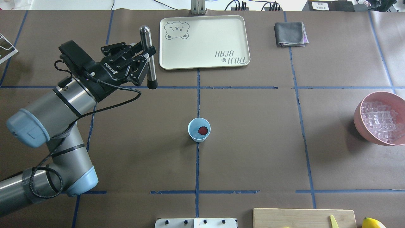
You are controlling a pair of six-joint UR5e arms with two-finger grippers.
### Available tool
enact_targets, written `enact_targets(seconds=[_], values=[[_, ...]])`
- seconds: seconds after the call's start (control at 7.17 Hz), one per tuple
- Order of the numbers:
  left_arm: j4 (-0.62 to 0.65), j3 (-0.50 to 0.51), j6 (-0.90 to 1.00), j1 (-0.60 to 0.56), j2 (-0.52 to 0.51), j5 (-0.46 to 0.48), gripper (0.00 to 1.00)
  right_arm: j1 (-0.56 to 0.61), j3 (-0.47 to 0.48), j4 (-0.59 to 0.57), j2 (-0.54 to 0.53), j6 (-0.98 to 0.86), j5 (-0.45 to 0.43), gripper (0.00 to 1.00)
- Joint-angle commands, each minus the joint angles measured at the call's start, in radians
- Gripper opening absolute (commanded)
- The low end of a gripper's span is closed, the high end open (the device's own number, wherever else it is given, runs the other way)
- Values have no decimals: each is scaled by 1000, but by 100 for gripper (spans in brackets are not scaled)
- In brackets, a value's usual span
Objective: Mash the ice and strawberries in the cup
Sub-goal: 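Carry the upright pestle with the left gripper over the cup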
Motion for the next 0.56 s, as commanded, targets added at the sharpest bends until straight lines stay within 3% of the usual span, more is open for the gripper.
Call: enact_targets(seconds=[0.0, 0.42], values=[[-62, 69, 61, 104, -81, 61, 0, 0, -2, 0, -1, 0, 1, 99], [-147, 95, 53, 192, -108, 99, 0, 0, -3, 0, 3, 0, 0, 99]])
